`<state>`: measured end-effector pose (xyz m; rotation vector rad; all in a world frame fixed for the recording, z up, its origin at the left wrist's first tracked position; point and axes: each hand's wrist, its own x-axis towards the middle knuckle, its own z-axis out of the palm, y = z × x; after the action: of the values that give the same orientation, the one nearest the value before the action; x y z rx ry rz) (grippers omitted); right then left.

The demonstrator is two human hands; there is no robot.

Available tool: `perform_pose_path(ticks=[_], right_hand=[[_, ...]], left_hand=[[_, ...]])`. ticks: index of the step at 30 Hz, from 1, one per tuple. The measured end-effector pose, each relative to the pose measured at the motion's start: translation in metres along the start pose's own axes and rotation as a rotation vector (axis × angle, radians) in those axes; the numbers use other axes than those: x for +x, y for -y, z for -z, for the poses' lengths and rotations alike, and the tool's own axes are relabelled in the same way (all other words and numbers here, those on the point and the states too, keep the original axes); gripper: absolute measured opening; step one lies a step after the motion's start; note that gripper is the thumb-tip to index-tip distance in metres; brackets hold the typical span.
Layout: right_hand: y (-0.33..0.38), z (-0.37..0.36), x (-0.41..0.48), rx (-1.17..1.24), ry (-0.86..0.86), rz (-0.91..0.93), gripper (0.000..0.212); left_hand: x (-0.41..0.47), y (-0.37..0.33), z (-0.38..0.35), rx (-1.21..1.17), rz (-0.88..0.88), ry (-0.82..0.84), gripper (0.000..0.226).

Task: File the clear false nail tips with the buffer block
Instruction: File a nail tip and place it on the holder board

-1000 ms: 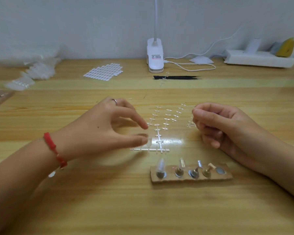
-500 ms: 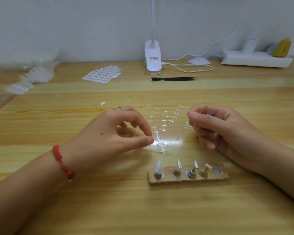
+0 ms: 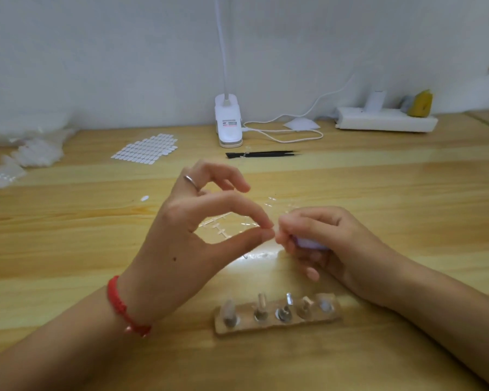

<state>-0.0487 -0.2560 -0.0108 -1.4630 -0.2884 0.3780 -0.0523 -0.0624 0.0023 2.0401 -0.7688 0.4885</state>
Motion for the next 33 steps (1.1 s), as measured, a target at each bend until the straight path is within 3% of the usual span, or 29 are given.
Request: perform_pose_path(ticks=[5, 9, 12, 15, 19, 23, 27, 33], right_hand=[[-0.003, 0.0, 0.001, 0.051, -0.069, 0.04, 0.02], [-0.007, 0.001, 0.002, 0.014, -0.086, 0.089, 0.019], [-0.01, 0.003, 0.003, -0.049, -0.104, 0.089, 0.028], [-0.011, 0.005, 0.002, -0.065, -0.109, 0.089, 0.04], [-0.009, 0.004, 0.001, -0.03, -0.116, 0.09, 0.029], [-0.008, 0.003, 0.0, -0.096, -0.173, 0.099, 0.041], [-0.009, 0.004, 0.001, -0.105, -0.208, 0.077, 0.027], [-0.008, 0.006, 0.001, -0.141, -0.14, 0.038, 0.03]], left_hand=[[-0.012, 0.006, -0.006, 0.002, 0.164, -0.063, 0.037], [-0.014, 0.005, -0.01, -0.186, 0.401, 0.034, 0.033], [-0.011, 0.006, -0.011, -0.386, 0.483, 0.035, 0.022], [-0.009, 0.008, -0.011, -0.455, 0.505, 0.022, 0.024], [-0.009, 0.01, -0.01, -0.486, 0.519, 0.017, 0.027], [-0.009, 0.009, -0.009, -0.501, 0.517, 0.034, 0.026], [-0.009, 0.007, -0.009, -0.486, 0.514, 0.05, 0.025], [-0.009, 0.011, -0.007, -0.493, 0.501, 0.043, 0.015]])
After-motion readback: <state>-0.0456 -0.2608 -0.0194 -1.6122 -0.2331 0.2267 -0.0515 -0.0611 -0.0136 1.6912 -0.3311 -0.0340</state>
